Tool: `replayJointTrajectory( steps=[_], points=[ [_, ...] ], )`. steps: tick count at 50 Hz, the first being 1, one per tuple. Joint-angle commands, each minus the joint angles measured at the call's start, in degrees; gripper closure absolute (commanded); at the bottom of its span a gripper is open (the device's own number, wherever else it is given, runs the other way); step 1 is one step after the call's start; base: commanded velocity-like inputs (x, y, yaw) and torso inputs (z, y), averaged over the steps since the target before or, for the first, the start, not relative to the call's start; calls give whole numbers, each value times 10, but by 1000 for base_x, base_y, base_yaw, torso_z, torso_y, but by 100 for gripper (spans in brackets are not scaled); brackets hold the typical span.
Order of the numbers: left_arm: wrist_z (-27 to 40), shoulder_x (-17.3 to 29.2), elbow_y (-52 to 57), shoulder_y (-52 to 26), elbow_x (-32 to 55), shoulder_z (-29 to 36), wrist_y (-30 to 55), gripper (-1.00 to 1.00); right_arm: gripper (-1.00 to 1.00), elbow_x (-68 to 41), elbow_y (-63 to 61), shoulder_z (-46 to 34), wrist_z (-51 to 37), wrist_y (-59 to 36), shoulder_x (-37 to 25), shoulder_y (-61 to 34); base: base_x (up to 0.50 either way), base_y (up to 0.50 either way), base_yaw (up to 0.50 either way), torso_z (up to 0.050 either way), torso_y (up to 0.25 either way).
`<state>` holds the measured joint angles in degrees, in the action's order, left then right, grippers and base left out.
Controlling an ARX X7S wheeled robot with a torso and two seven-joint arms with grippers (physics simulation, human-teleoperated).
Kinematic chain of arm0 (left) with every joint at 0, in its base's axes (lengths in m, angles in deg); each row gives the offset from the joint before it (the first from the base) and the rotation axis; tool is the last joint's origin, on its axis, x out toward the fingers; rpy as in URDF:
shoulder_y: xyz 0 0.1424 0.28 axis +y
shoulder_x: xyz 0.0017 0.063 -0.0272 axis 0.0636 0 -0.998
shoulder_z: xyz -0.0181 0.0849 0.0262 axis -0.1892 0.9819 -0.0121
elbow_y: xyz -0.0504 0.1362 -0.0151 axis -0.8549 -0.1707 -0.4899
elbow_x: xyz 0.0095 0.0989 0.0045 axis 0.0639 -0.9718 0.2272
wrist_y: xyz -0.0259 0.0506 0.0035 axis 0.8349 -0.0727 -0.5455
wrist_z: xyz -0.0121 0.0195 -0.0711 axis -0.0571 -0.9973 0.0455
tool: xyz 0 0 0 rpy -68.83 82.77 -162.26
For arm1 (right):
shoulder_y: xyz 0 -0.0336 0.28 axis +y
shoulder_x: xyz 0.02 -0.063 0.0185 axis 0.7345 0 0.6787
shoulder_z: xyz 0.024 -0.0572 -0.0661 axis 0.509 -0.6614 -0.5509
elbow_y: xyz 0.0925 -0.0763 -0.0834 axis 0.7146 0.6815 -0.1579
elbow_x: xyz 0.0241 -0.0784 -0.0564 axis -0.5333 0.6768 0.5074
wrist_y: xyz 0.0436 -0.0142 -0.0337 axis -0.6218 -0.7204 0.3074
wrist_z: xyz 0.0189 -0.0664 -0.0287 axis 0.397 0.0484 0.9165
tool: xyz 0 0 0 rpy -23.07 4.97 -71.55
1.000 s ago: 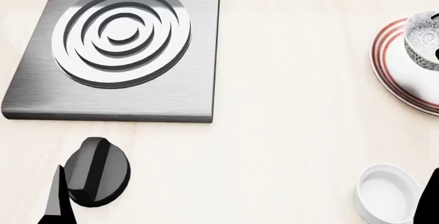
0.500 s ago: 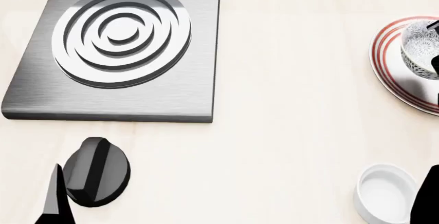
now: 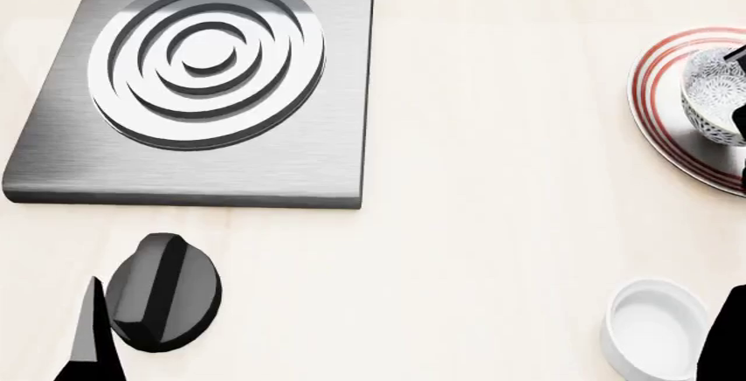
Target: Pick the akita bowl next to the ramekin and place it on the plate.
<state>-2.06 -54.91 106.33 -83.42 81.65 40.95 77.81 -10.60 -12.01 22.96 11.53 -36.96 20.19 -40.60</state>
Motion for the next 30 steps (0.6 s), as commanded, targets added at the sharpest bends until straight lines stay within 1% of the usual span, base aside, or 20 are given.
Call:
replayJointTrajectory(
  steps=[1, 13, 14, 30],
  points=[
    [2, 1, 0, -1, 3, -1, 0, -100, 100, 0, 0, 6, 4, 3, -1, -1, 0, 0, 0, 0, 0],
    [3, 2, -1, -2, 2, 1, -1, -100, 100, 1, 0, 9, 5, 3, -1, 3, 0, 0, 0, 0, 0],
    [3, 2, -2, -3, 2, 1, 0, -100, -100, 0, 0, 10, 5, 3, -2, 4, 0, 0, 0, 0, 0],
    [4, 3, -4, -3, 2, 4, -3, -100, -100, 3, 0, 8, 15, 1, -1, 2, 0, 0, 0, 0, 0]
  ],
)
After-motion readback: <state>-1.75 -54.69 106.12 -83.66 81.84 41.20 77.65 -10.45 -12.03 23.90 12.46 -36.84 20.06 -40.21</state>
